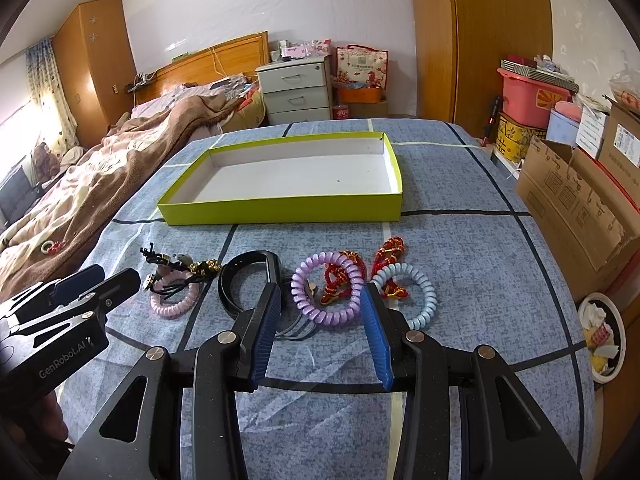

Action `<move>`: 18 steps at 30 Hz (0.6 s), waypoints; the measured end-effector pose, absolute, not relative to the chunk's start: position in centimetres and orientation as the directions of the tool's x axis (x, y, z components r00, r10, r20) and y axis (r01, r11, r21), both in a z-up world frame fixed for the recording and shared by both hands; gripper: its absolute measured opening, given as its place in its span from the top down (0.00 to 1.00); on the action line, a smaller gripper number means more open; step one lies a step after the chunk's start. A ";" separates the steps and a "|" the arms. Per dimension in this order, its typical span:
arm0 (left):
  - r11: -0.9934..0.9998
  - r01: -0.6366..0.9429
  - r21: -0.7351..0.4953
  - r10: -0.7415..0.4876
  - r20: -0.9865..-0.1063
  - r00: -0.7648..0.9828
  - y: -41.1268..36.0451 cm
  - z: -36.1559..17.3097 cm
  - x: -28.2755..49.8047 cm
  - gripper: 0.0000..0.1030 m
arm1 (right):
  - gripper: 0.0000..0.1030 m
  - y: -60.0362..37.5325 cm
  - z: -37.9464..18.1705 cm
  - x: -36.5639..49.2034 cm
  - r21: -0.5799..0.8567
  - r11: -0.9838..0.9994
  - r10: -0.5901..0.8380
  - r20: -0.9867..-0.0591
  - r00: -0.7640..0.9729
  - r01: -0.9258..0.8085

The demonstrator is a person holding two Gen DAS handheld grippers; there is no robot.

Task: Organize jewelry

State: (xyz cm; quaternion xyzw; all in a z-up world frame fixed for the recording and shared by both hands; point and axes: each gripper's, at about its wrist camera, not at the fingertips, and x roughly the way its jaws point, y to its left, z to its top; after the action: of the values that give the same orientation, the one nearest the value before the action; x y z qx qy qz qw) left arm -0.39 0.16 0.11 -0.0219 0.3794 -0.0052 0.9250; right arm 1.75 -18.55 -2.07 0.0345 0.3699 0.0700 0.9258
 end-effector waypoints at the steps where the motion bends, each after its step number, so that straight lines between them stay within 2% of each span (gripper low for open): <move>1: 0.999 -0.007 -0.044 -0.026 -0.702 0.712 0.1 0.0 -0.3 0.47 | 0.59 -18.5 -2.0 1.7 0.115 0.988 0.154 -0.681 0.716 -0.103; 18: 0.999 -0.009 -0.042 -0.024 -0.703 0.711 -0.3 -0.1 -0.6 0.47 | 0.59 -18.4 -2.0 1.7 0.112 0.988 0.152 -0.685 0.712 -0.103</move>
State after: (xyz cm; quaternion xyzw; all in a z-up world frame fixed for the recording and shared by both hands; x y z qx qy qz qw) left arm -0.56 -0.27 -0.06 -0.0211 0.3801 -0.0040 0.9247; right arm 1.71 -18.45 -2.01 0.0326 0.3730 0.0690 0.9247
